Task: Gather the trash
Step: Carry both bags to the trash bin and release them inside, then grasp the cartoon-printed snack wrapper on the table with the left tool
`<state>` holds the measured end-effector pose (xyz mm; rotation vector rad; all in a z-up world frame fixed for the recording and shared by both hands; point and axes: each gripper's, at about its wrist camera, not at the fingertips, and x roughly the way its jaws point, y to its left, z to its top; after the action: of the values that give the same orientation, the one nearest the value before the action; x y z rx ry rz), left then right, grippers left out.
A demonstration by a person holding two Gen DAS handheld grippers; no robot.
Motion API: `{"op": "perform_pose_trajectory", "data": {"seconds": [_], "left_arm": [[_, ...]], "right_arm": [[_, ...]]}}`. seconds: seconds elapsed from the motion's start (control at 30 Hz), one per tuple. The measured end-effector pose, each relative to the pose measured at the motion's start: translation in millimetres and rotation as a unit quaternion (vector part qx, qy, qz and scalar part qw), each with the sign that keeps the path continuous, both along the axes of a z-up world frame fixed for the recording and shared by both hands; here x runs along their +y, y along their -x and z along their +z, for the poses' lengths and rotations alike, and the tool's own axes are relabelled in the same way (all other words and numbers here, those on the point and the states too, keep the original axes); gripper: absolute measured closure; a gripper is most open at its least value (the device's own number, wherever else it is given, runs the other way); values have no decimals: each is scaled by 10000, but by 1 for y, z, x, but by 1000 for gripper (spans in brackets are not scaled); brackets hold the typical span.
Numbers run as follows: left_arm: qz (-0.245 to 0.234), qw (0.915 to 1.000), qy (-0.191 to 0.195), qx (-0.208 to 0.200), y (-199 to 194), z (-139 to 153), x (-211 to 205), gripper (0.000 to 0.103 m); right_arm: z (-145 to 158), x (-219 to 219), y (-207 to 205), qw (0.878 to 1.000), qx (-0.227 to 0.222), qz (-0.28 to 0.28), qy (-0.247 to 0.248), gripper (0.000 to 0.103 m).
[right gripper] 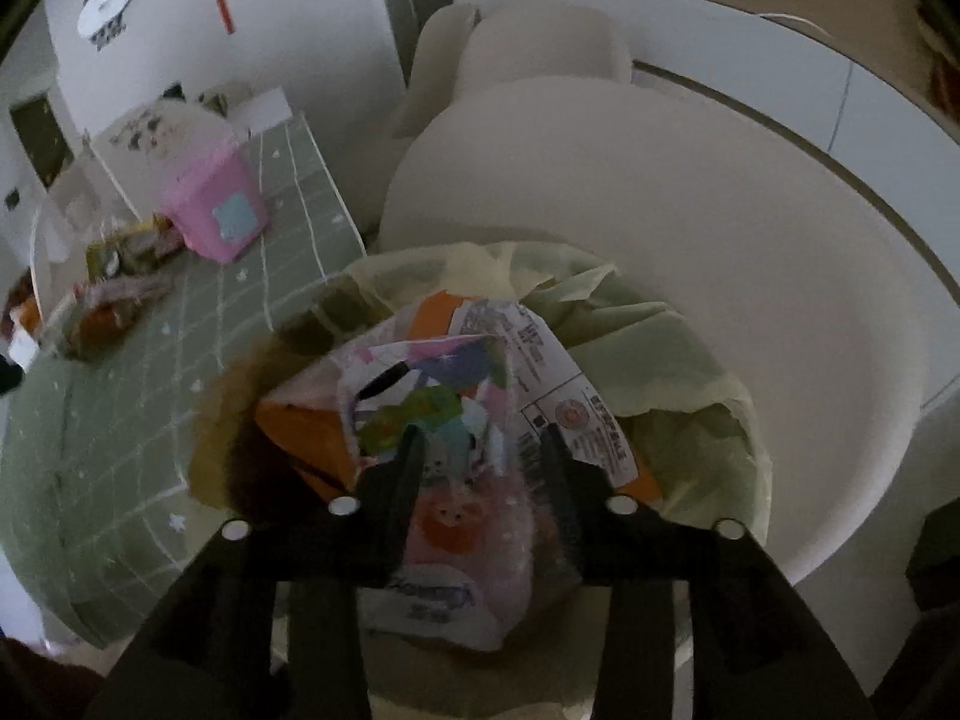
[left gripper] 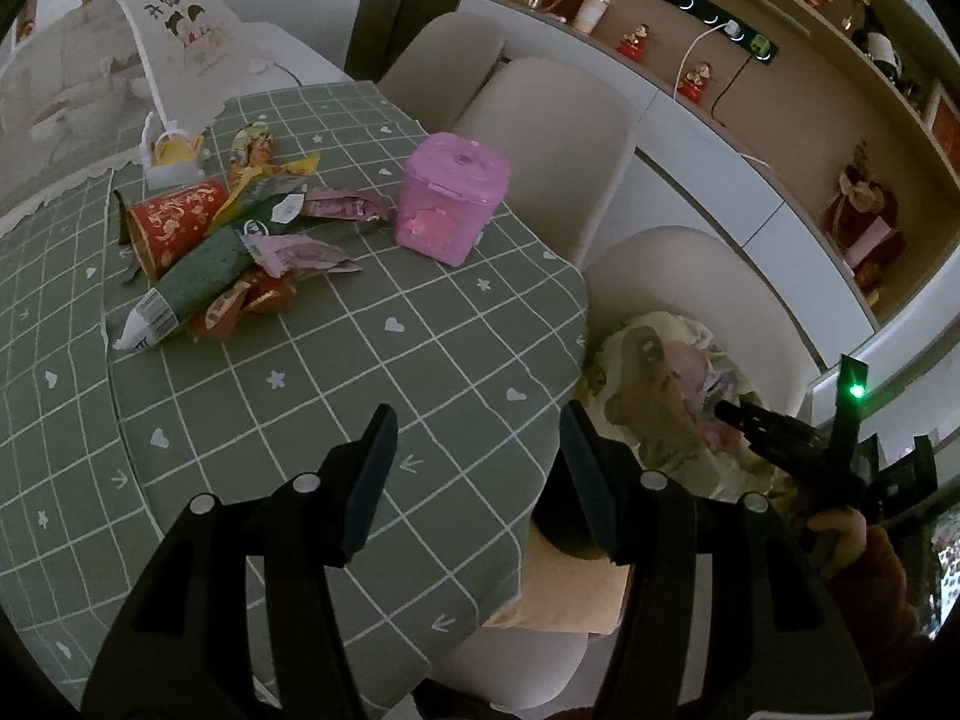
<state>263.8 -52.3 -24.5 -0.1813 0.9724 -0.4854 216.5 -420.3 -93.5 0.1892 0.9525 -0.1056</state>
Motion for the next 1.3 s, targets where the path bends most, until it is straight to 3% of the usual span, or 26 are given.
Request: {"op": "perform_pose_trajectory", "data": {"seconds": [0.1, 0.47, 0.7, 0.9, 1.1, 1.2, 1.3], "left_arm": [[38, 10000, 40, -10, -6, 0, 10, 49], [694, 9976, 34, 10, -39, -13, 85, 49], [1233, 9922, 86, -131, -63, -18, 155, 49], [945, 9944, 30, -480, -103, -13, 192, 49], [471, 9960, -41, -762, -178, 3, 166, 49], [130, 9981, -252, -541, -228, -6, 136, 49], [-62, 9986, -499, -153, -274, -23, 112, 49]], "right_arm": [[10, 5, 10, 9998, -143, -102, 36, 52], [56, 58, 21, 9974, -674, -6, 241, 50], [73, 124, -14, 9936, -1025, 455, 158, 50], [75, 179, -50, 9905, -1166, 703, 194, 50], [64, 210, -86, 9927, -983, 640, 292, 50], [56, 213, -95, 9938, -863, 691, 144, 50], [48, 212, -100, 9940, -868, 572, 346, 50]]}}
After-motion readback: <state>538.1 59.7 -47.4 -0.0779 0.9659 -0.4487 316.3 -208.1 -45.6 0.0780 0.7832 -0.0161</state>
